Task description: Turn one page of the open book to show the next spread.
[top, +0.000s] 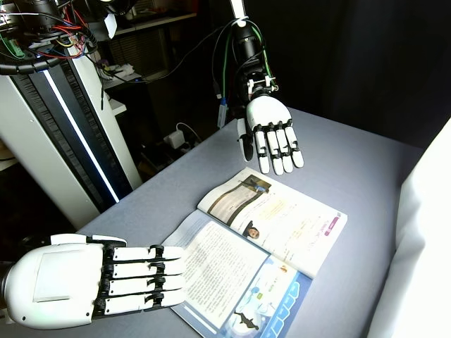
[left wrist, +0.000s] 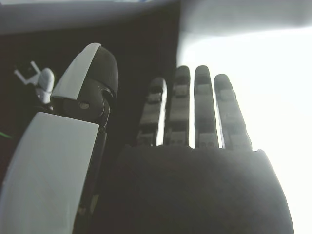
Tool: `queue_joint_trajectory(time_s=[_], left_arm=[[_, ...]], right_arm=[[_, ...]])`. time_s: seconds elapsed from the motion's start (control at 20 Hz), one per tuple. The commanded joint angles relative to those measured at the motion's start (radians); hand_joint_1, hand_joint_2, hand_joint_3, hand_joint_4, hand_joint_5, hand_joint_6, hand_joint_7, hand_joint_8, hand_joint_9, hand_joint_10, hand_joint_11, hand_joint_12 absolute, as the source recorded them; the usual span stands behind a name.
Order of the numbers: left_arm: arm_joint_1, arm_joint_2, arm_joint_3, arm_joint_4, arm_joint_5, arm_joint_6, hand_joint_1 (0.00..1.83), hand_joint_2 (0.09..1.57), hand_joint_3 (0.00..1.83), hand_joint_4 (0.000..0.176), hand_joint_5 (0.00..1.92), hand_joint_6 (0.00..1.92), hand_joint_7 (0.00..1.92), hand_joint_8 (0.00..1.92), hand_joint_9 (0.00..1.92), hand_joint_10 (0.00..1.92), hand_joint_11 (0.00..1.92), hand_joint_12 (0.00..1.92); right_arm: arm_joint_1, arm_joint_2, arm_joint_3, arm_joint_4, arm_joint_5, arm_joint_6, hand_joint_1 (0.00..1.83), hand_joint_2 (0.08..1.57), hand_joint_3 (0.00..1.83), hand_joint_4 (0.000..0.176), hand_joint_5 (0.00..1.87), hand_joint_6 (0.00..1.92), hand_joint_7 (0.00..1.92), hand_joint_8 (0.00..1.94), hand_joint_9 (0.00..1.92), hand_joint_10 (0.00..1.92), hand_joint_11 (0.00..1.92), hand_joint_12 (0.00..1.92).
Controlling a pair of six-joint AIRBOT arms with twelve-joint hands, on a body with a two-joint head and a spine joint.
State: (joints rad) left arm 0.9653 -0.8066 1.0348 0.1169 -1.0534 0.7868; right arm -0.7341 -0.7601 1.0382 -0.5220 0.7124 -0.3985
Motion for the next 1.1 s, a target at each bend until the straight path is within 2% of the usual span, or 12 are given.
queue_joint_trajectory(time_s=[0.0,0.05,0.2,0.3,0.5,0.6,0.7,0.75,0.8,0.85,1.05], left_arm=[[-0.01,-0.002,0.004,-0.021,-0.104,-0.003,0.0,1.33,0.02,0.0,0.0,0.0,0.0,0.0,0.0,0.0,0.0,0.0],[-0.011,-0.004,0.005,-0.021,-0.098,-0.003,0.0,1.33,0.02,0.008,0.0,0.0,0.0,0.0,0.0,0.0,0.0,0.0],[-0.011,-0.003,0.009,-0.022,-0.081,-0.006,0.0,1.35,0.03,0.016,0.0,0.0,0.0,0.0,0.0,0.0,0.0,0.0],[-0.011,-0.001,0.011,-0.029,-0.078,-0.006,0.0,1.37,0.03,0.012,0.0,0.0,0.0,0.0,0.0,0.0,0.0,0.0],[-0.009,0.02,0.004,-0.036,-0.067,-0.004,0.0,1.37,0.02,0.041,0.0,0.0,0.0,0.0,0.0,0.0,0.0,0.0],[-0.004,0.026,-0.001,-0.045,-0.073,0.005,0.06,1.38,0.01,0.015,0.0,0.0,0.0,0.0,0.0,0.0,0.0,0.0],[0.002,0.032,-0.004,-0.05,-0.08,0.007,0.14,1.39,0.01,0.0,0.02,0.0,0.0,0.0,0.0,0.0,0.0,0.0],[0.005,0.035,-0.006,-0.052,-0.083,0.01,0.18,1.39,0.0,0.013,0.01,0.0,0.0,0.0,0.0,0.0,0.0,0.0],[0.01,0.039,-0.009,-0.055,-0.086,0.012,0.12,1.4,0.01,0.025,0.0,0.0,0.0,0.0,0.0,0.0,0.0,0.0],[0.015,0.044,-0.011,-0.061,-0.09,0.014,0.11,1.4,0.01,0.002,0.0,0.0,0.0,0.0,0.0,0.0,0.0,0.0],[0.023,0.047,-0.014,-0.074,-0.1,0.02,0.18,1.39,0.0,0.0,0.0,0.0,0.0,0.0,0.0,0.0,0.0,0.0]], right_arm=[[0.014,0.006,-0.003,0.028,0.08,0.005,0.04,1.35,0.03,0.0,0.0,0.0,0.0,0.0,0.0,0.0,0.0,0.0],[0.015,0.006,-0.003,0.015,0.071,0.012,0.02,1.35,0.03,0.0,0.0,0.0,0.0,0.0,0.0,0.0,0.0,0.0],[0.031,0.005,-0.003,-0.073,0.01,0.065,0.0,1.35,0.02,0.0,0.0,0.0,0.0,0.0,0.0,0.0,0.0,0.0],[0.053,-0.003,-0.002,-0.156,-0.045,0.113,0.02,1.35,0.02,0.0,0.0,0.0,0.0,0.0,0.0,0.0,0.0,0.0],[0.071,-0.04,0.022,-0.302,-0.123,0.217,0.0,1.32,0.0,0.0,0.0,0.0,0.0,0.0,0.0,0.0,0.0,0.0],[0.077,-0.055,0.032,-0.367,-0.144,0.268,0.0,1.31,0.0,0.0,0.0,0.0,0.0,0.0,0.0,0.0,0.0,0.0],[0.078,-0.074,0.044,-0.441,-0.167,0.329,0.0,1.3,0.0,0.0,0.03,0.01,0.0,0.0,0.0,0.0,0.0,0.0],[0.078,-0.081,0.049,-0.461,-0.173,0.348,0.0,1.31,0.0,0.0,0.07,0.03,0.0,0.0,0.0,0.0,0.01,0.0],[0.078,-0.087,0.053,-0.474,-0.177,0.36,0.0,1.3,0.0,0.0,0.05,0.02,0.0,0.0,0.0,0.0,0.01,0.01],[0.078,-0.094,0.057,-0.497,-0.183,0.38,0.0,1.29,0.0,0.0,0.06,0.02,0.0,0.0,0.0,0.0,0.02,0.01],[0.075,-0.123,0.076,-0.563,-0.196,0.441,0.0,1.28,0.0,0.0,0.02,0.0,0.0,0.0,0.0,0.0,0.0,0.0]])
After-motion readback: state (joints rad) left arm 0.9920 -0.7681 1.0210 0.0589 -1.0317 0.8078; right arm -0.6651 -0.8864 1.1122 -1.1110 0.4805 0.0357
